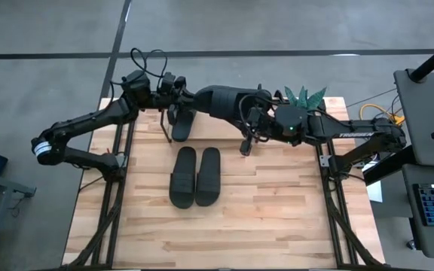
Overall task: Pick and place slides into the shelf
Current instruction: Put the right black slide on the shelf
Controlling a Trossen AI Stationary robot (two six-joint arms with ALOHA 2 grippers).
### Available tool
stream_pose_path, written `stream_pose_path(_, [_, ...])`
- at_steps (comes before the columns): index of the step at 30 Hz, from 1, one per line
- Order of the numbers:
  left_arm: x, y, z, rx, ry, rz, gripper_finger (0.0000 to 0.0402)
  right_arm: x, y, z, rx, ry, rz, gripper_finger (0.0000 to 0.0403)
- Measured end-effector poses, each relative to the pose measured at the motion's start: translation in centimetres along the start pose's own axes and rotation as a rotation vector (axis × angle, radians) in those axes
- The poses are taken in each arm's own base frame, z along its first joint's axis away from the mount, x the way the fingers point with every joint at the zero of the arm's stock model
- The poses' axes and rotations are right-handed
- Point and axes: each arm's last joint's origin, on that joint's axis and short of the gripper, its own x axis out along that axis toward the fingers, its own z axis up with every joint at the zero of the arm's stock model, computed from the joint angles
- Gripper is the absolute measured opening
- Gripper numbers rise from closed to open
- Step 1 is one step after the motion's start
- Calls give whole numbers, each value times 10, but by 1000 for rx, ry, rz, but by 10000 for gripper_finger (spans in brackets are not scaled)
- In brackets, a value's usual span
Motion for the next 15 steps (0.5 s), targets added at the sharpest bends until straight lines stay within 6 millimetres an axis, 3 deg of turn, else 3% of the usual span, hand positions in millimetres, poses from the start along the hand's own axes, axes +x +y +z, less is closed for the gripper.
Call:
stream_pose_path(6, [-4, -2, 3, -41, -13, 2, 18, -9, -2, 6, 11, -30, 19, 73])
stream_pose_path(15, [-15, 3, 10, -316, -22, -2, 17, -42, 0, 23, -131, -108, 46, 140])
